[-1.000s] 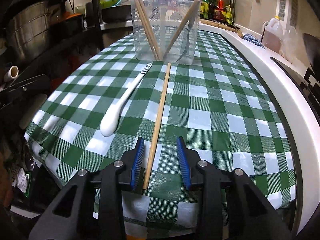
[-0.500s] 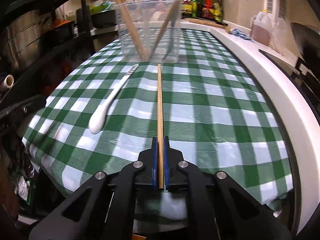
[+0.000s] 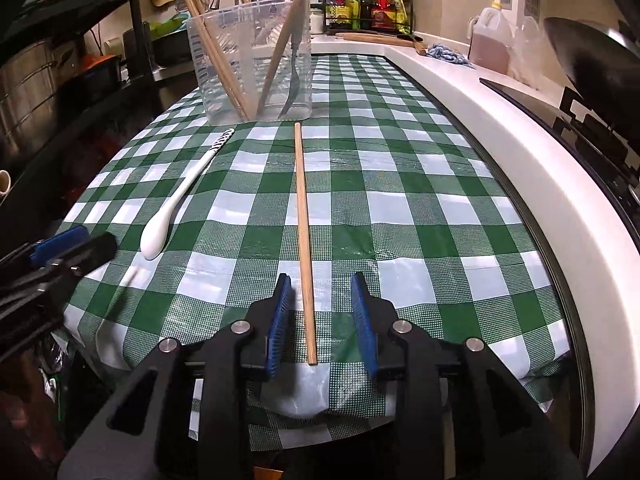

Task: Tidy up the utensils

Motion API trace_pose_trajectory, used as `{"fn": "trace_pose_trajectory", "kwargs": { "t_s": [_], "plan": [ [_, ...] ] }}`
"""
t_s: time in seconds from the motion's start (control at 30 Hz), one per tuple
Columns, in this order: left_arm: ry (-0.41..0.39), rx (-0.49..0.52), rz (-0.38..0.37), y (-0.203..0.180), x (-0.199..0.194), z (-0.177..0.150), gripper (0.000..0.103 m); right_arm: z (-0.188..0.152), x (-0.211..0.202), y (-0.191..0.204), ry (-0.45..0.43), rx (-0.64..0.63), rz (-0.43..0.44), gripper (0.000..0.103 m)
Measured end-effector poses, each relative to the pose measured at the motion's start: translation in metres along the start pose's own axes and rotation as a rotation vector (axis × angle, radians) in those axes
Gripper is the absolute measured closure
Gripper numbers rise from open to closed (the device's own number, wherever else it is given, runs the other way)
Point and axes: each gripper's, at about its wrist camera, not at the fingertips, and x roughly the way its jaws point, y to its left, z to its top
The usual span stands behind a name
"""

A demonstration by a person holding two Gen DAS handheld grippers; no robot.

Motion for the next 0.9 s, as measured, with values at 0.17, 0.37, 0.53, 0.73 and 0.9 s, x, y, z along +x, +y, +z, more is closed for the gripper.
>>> {"fn": "trace_pose_trajectory", "kwargs": {
  "t_s": [0.17,0.37,0.53,0.73,0.9],
  "plan": [
    [0.017,0.044,0.019,-0.011,0.01,-0.002,0.039,0.0,0.0,0.004,-0.006,-0.021,0.026,0.098],
    [0.018,0.069,0.038,-0.015,0.017,-0.001,0.039,0.0,0.0,0.0,-0.01,-0.011,0.014,0.098],
    [0.017,0.086,0.045,-0.018,0.019,-0.002,0.043,0.0,0.0,-0.005,-0.012,0.002,-0.005,0.098],
    [-0.004,0.1,0.054,-0.013,0.017,-0.002,0.088,0.0,0.001,-0.005,-0.013,0.001,-0.008,0.098],
    [-0.018,0.07,0.069,0.005,0.007,-0.008,0.103,0.0,0.0,-0.006,-0.014,0.006,0.002,0.097]
  ]
}}
